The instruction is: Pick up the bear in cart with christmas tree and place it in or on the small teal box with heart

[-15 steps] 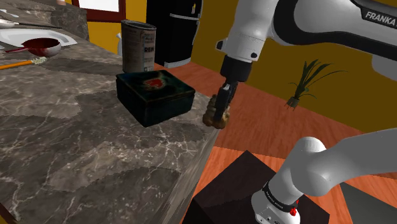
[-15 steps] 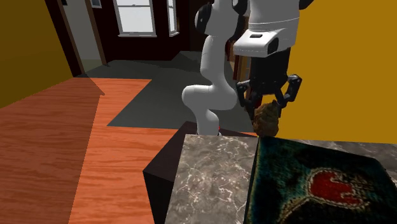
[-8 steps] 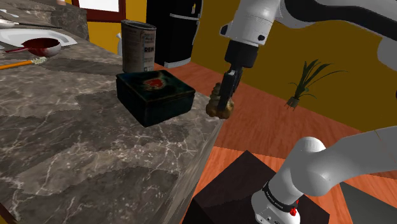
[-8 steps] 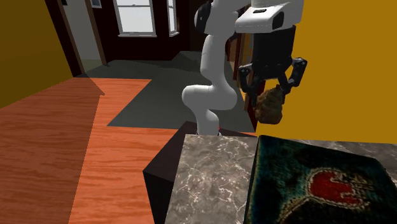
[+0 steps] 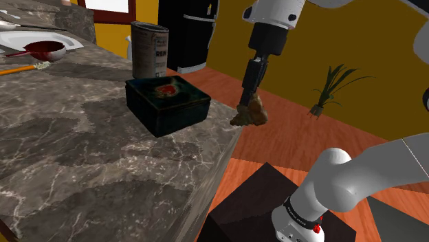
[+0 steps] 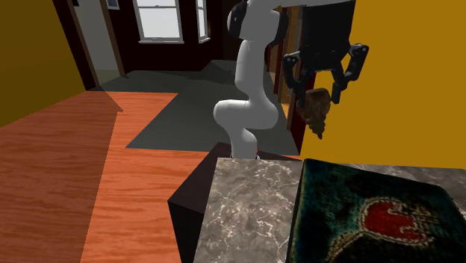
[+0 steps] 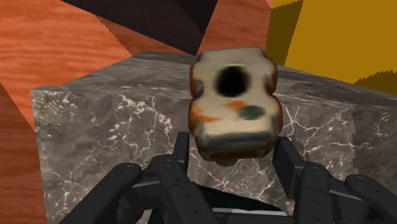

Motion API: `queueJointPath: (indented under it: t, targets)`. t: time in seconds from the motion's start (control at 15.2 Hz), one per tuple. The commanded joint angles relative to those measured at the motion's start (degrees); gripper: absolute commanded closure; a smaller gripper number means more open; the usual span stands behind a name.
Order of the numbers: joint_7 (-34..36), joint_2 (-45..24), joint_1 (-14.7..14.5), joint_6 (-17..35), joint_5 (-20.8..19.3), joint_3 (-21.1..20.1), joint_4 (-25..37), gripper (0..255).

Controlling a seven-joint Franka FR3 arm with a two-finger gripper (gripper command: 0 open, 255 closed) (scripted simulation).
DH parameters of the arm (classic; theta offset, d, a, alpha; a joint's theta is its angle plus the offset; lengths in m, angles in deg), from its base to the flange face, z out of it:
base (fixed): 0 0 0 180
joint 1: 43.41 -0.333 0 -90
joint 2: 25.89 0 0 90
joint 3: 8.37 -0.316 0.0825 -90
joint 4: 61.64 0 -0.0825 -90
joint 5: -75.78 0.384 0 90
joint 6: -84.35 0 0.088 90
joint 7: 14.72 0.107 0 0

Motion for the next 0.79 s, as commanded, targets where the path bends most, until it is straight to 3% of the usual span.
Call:
queueJointPath:
  t: [0.0,0.53,0.73]
  targets:
    - [0.37,-0.76,0.08,-1.62,-0.14,0.11,2.4,255]
    - [1.89,-4.22,0.33,-7.47,-0.59,0.28,11.78,255]
    - [2.3,-8.52,0.72,-6.49,-1.43,-0.57,15.11,255]
